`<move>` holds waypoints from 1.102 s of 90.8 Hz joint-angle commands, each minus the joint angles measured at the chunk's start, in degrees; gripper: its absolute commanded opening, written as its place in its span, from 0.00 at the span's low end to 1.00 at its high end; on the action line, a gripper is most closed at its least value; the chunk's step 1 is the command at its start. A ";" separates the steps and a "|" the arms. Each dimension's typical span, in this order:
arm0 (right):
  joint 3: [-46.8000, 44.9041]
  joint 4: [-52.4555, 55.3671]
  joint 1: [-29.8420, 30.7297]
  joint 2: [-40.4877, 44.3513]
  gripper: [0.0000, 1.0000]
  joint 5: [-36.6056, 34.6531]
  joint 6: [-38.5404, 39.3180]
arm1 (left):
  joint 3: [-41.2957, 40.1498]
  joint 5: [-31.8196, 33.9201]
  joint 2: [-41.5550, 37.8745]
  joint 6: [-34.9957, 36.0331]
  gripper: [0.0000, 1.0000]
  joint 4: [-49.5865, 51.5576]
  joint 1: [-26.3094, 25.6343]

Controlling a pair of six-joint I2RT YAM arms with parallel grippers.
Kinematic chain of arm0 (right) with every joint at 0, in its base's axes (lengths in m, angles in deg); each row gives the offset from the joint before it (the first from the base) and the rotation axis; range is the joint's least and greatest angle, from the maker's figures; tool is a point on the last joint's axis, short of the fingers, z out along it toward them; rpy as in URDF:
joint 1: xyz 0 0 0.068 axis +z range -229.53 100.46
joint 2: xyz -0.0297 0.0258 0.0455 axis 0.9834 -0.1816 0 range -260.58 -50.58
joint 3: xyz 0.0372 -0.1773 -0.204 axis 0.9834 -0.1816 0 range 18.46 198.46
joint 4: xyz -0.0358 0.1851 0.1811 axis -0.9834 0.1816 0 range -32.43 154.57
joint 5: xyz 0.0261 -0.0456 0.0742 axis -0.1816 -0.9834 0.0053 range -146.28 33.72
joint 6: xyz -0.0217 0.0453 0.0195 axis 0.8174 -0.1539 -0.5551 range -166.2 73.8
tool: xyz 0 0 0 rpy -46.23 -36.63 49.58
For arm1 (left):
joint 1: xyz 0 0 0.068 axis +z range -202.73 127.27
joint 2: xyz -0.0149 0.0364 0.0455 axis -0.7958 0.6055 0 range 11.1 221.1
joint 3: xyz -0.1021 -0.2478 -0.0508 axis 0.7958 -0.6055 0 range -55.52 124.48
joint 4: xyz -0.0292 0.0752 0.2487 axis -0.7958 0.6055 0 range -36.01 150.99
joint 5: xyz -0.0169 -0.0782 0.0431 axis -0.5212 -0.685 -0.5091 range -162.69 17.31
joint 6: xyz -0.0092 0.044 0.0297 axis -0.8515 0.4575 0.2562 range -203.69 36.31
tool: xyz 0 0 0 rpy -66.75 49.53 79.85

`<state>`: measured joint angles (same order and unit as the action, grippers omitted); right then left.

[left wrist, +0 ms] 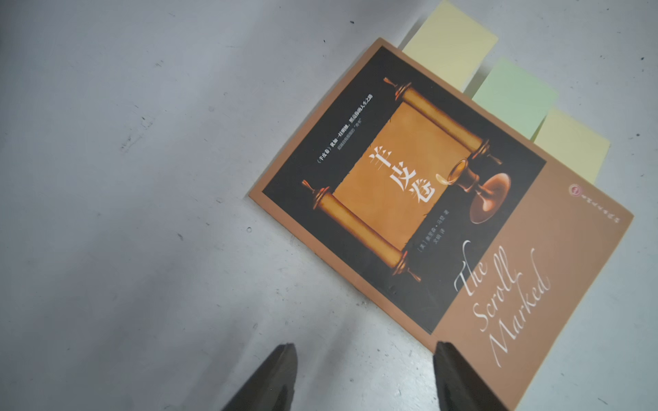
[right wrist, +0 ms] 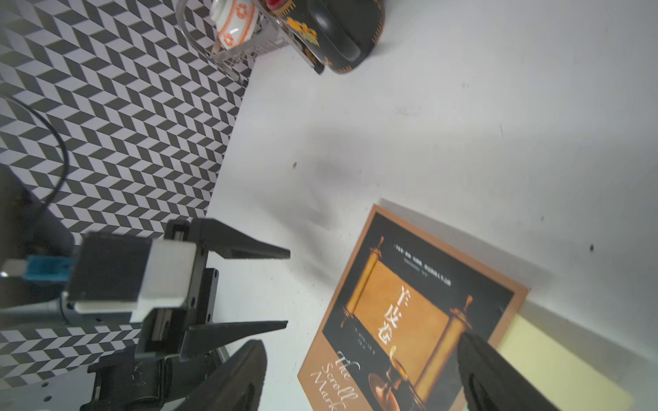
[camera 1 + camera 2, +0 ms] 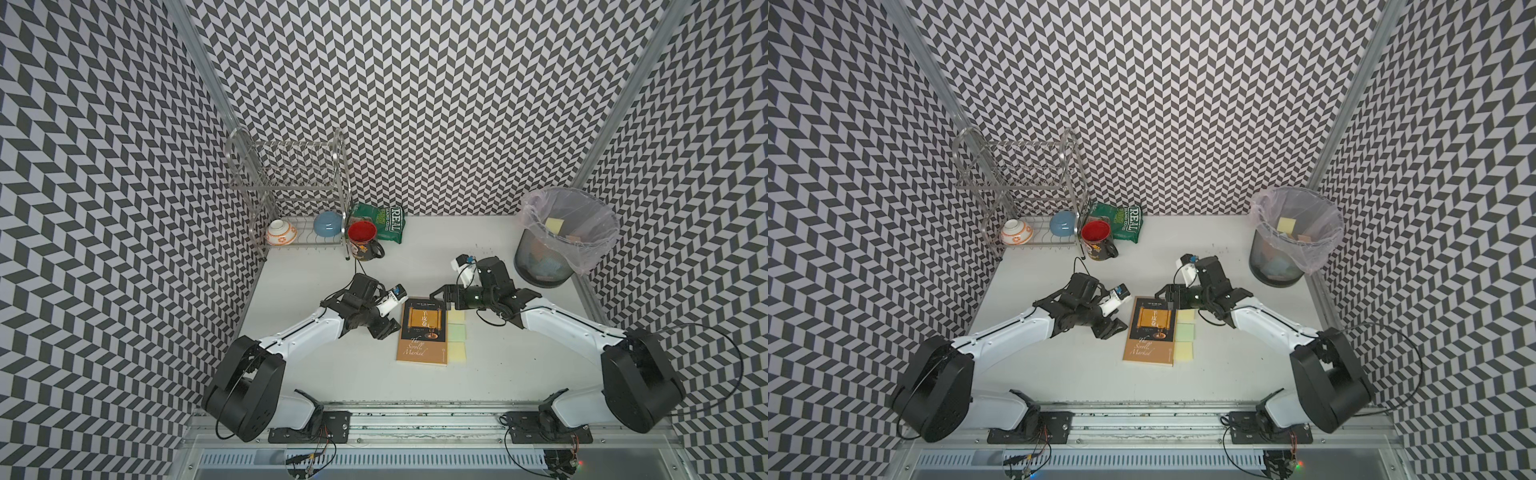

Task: Peel off the used sticky note
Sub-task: Adjust the book at the center of the board, then open the book at the center of the board.

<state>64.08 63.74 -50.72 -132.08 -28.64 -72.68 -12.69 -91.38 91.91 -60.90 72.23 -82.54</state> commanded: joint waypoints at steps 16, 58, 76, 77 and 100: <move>-4.61 -5.25 -1.19 0.02 0.91 2.09 -2.89 | 0.42 4.39 4.89 -1.59 0.71 -2.84 -5.60; -5.01 -9.64 -1.31 -5.60 0.91 3.58 -4.47 | -0.81 8.74 7.84 -2.81 0.58 -4.57 -7.82; -4.97 -9.43 -1.29 -6.85 0.92 2.51 -4.88 | -1.39 8.92 8.96 -2.72 0.57 -4.88 -7.90; -5.00 -9.38 -1.30 -7.02 0.92 2.42 -4.89 | -1.37 8.97 9.03 -2.74 0.57 -4.92 -7.90; -6.01 -11.28 -1.22 -8.83 0.92 2.71 -5.49 | -1.89 9.28 8.91 -2.84 0.57 -5.12 -7.90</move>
<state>59.08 56.60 -51.70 -139.84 -26.02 -77.51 -13.13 -83.56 99.67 -63.85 67.64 -90.21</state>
